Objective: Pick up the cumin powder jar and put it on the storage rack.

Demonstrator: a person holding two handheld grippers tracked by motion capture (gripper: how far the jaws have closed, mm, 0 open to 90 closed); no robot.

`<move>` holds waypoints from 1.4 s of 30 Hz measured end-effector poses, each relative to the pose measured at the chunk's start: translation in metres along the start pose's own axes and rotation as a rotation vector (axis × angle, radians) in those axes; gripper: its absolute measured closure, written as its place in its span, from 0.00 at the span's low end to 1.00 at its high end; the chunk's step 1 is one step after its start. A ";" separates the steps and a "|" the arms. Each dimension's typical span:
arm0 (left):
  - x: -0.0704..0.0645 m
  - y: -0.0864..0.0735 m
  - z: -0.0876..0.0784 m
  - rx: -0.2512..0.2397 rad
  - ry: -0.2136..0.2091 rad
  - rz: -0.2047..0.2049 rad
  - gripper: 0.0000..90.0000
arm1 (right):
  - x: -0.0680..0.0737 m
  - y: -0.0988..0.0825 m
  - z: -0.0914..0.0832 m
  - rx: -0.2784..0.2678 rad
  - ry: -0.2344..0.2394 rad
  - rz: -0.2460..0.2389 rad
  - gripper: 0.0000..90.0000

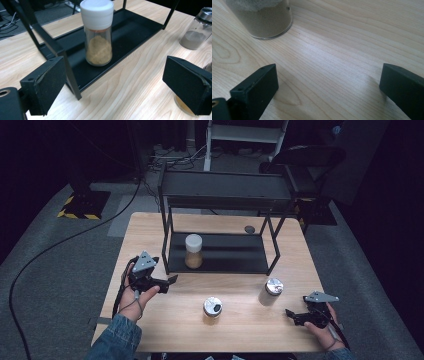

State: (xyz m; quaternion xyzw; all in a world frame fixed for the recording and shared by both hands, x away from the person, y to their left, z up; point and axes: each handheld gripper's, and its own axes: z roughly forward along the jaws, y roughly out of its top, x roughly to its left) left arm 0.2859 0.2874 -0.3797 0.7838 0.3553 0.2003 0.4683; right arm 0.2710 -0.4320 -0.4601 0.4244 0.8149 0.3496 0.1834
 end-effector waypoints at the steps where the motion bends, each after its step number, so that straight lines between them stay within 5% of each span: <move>1: 0.000 -0.002 -0.001 0.000 0.002 0.001 0.05 | 0.000 0.000 0.000 0.000 0.000 0.000 0.02; 21: -0.010 -0.039 0.005 0.095 0.007 0.011 0.05 | 0.002 0.000 0.000 0.001 -0.011 0.002 0.02; 42: -0.002 -0.066 0.016 0.193 0.029 -0.052 0.06 | 0.002 0.000 0.000 0.001 -0.010 0.002 0.02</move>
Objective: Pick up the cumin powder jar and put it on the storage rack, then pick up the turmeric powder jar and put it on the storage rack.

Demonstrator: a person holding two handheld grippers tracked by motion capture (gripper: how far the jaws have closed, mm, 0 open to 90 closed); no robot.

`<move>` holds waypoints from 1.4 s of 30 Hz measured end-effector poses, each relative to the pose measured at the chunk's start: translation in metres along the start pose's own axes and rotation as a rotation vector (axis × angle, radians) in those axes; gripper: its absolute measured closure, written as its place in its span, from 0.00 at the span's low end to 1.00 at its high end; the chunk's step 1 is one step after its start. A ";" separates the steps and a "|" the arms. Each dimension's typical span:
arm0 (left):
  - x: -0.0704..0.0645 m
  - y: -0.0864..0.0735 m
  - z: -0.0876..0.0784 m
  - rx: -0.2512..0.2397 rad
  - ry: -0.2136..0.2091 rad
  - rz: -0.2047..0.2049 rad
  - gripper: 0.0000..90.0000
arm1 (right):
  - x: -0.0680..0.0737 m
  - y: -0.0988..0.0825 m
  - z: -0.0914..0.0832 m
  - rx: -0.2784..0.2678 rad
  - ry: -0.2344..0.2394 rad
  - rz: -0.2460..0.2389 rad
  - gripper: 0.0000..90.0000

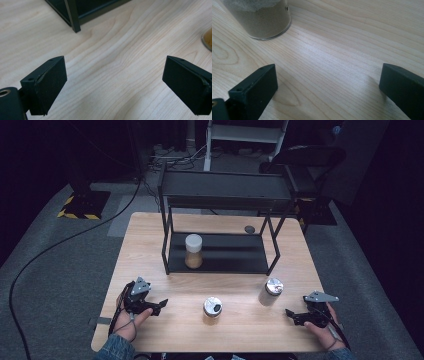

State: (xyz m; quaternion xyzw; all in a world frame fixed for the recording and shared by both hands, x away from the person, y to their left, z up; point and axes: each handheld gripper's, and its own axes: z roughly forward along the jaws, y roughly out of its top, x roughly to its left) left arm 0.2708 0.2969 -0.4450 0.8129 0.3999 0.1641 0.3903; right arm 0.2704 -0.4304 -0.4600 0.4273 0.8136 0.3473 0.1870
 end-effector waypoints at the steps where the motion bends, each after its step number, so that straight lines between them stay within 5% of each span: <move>1: 0.000 -0.001 0.001 0.005 -0.001 -0.003 0.06 | 0.000 0.000 0.000 0.000 0.000 0.000 0.02; 15: -0.004 0.000 0.012 0.089 -0.005 -0.002 0.07 | 0.000 0.000 0.000 0.000 0.000 0.000 0.02; 21: -0.003 -0.005 0.012 0.081 0.001 -0.020 0.05 | 0.000 0.000 0.000 0.000 0.000 0.000 0.02; 26: -0.009 -0.001 0.014 0.113 0.024 0.031 0.02 | 0.000 0.000 0.000 0.000 0.000 0.000 0.02; 42: -0.012 -0.002 0.014 0.114 0.028 0.027 0.01 | 0.000 0.000 0.000 0.000 0.000 0.000 0.02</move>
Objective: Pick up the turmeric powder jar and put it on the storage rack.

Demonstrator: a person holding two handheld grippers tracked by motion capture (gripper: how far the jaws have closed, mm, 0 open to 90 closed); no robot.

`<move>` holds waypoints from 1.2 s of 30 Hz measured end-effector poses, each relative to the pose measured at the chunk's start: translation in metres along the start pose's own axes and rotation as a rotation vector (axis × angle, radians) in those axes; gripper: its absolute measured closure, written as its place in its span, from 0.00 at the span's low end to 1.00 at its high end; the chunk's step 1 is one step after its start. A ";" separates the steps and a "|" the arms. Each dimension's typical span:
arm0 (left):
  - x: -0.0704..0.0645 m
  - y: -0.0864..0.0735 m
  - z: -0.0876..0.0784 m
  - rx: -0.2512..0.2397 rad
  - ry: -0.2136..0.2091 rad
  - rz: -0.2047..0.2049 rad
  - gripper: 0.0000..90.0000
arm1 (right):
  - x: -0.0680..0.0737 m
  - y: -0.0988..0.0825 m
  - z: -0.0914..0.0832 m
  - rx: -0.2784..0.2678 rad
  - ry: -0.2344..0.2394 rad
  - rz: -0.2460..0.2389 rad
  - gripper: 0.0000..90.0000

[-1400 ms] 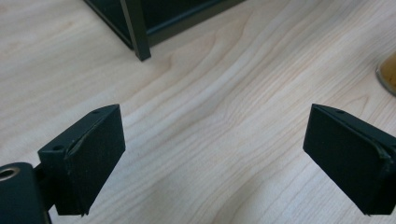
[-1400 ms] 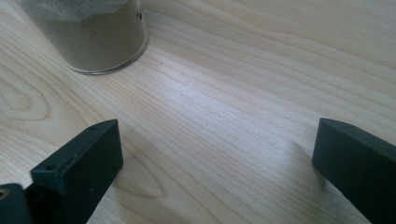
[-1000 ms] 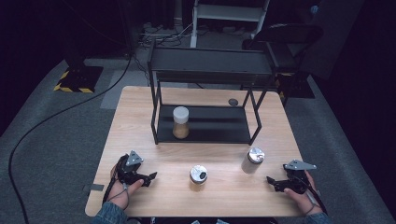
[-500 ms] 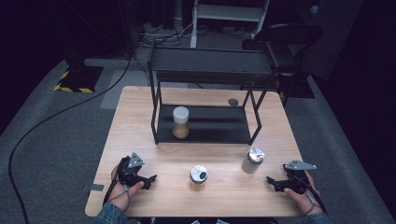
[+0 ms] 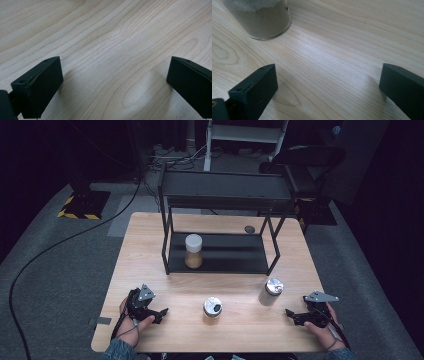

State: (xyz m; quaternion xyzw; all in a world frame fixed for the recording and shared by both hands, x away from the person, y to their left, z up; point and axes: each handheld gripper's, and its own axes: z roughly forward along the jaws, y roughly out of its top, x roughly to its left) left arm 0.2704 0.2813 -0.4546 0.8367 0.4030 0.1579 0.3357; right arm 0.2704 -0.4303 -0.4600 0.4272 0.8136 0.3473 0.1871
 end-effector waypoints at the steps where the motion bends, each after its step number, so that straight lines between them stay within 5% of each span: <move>1: 0.000 0.000 0.000 0.000 0.000 0.001 0.01 | 0.000 0.000 0.000 0.000 0.000 0.000 0.02; 15: -0.001 0.000 0.000 -0.001 0.008 -0.006 0.01 | 0.002 0.000 -0.004 -0.009 -0.009 -0.005 0.05; 36: -0.002 0.000 0.000 -0.002 0.016 -0.015 0.01 | 0.007 0.019 -0.037 -0.112 0.062 0.009 0.05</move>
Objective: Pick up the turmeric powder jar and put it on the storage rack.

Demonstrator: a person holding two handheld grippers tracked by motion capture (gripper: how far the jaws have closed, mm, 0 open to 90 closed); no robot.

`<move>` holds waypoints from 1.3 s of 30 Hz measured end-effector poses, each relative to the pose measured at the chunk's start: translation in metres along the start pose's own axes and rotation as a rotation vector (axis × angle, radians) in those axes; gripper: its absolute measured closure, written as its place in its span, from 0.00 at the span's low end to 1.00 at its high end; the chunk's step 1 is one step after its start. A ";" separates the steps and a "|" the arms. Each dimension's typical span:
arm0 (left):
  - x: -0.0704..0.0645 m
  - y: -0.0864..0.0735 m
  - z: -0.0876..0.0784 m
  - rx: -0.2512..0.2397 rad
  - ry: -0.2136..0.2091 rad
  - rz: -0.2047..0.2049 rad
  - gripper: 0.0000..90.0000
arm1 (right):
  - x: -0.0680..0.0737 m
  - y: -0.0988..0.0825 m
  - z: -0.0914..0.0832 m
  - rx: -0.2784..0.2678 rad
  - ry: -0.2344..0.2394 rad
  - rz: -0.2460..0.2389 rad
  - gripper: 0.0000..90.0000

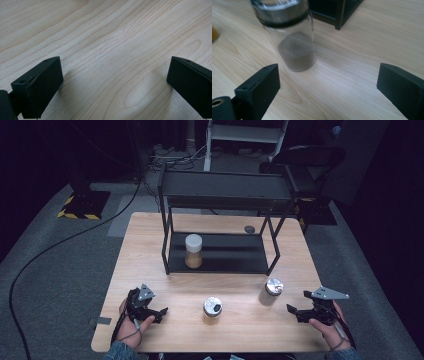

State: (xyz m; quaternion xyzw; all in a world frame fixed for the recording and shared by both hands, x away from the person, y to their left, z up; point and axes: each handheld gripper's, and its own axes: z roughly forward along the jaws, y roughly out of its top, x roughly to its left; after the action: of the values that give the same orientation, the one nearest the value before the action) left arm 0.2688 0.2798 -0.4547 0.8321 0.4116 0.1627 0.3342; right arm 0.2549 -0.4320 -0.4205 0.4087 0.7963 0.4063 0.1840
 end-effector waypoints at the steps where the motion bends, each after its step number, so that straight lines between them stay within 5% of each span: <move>1: 0.000 0.000 0.000 0.000 0.000 0.000 0.01 | 0.000 0.002 -0.001 -0.005 0.006 0.001 0.05; 27: 0.002 -0.001 -0.002 0.003 -0.006 0.007 0.01 | 0.028 0.061 -0.006 -0.047 0.071 -0.115 0.05; 39: 0.002 -0.001 -0.002 0.003 -0.005 0.008 0.01 | 0.046 0.081 0.008 -0.054 0.119 -0.157 0.05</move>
State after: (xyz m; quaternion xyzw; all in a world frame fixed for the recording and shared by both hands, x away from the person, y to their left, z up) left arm 0.2681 0.2826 -0.4543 0.8346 0.4078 0.1610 0.3334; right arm 0.2727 -0.3641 -0.3588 0.3153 0.8240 0.4355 0.1786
